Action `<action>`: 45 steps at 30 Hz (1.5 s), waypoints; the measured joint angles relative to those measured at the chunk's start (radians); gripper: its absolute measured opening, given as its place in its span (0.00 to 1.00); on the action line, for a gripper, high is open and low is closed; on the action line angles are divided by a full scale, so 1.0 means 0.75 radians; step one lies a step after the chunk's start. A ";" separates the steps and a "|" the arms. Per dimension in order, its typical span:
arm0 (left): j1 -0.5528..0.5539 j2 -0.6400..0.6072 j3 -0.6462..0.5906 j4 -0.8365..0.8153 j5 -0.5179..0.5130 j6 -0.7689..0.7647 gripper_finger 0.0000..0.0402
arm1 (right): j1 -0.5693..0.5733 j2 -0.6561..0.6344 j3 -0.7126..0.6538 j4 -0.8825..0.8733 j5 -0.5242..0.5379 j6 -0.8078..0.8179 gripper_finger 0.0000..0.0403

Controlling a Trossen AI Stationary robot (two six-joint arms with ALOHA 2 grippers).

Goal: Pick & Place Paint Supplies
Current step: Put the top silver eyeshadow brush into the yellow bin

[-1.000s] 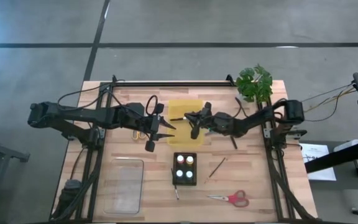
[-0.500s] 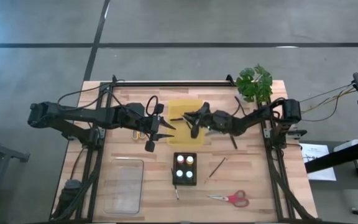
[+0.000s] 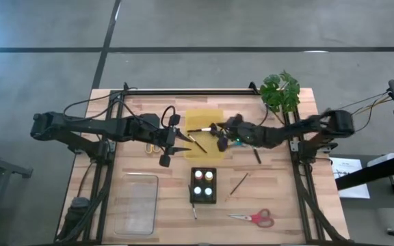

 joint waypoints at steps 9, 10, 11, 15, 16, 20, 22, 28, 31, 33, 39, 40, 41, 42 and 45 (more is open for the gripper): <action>0.000 0.000 0.000 -0.001 -0.048 0.004 0.34 | 0.232 -0.436 -0.018 -1.070 0.425 0.603 0.50; 0.000 0.000 0.000 -0.001 -0.050 0.004 0.34 | 0.232 -0.464 -0.018 -1.183 0.426 0.706 0.50; 0.001 0.000 0.000 0.000 -0.052 0.003 0.34 | 0.230 -0.484 -0.018 -1.284 0.431 0.789 0.50; 0.002 0.000 0.000 0.027 -0.052 0.004 0.34 | 0.215 -0.511 -0.019 -1.539 0.461 0.999 0.50; 0.003 0.000 0.000 0.038 -0.052 0.003 0.34 | 0.207 -0.504 -0.019 -1.562 0.459 1.016 0.50; 0.003 0.000 0.000 0.056 -0.052 0.003 0.34 | 0.156 -0.441 -0.019 -1.575 0.394 1.039 0.50; 0.003 0.000 0.000 0.057 -0.052 0.003 0.34 | 0.117 -0.391 -0.019 -1.585 0.331 1.041 0.50; 0.003 0.000 0.000 0.060 -0.052 0.003 0.34 | 0.038 -0.226 -0.020 -1.571 0.249 1.039 0.50; 0.003 0.000 0.000 0.060 -0.052 0.003 0.34 | 0.025 -0.160 -0.020 -1.501 0.241 1.016 0.50; 0.004 0.000 0.000 0.060 -0.052 0.003 0.34 | 0.017 -0.120 -0.020 -1.440 0.213 0.982 0.50; 0.005 0.000 0.000 0.059 -0.052 0.003 0.34 | 0.001 -0.011 -0.012 -1.342 0.207 0.940 0.50; 0.005 0.000 0.000 0.059 -0.052 0.003 0.34 | 0.001 0.002 -0.011 -1.342 0.209 0.940 0.50; 0.005 0.000 0.000 0.058 -0.052 0.003 0.34 | 0.001 0.014 -0.011 -1.340 0.207 0.940 0.50; 0.005 0.000 0.000 0.058 -0.052 0.003 0.34 | 0.001 0.022 -0.011 -1.335 0.205 0.939 0.49; 0.005 0.000 0.000 0.055 -0.052 0.003 0.34 | 0.001 0.027 -0.011 -1.318 0.193 0.926 0.41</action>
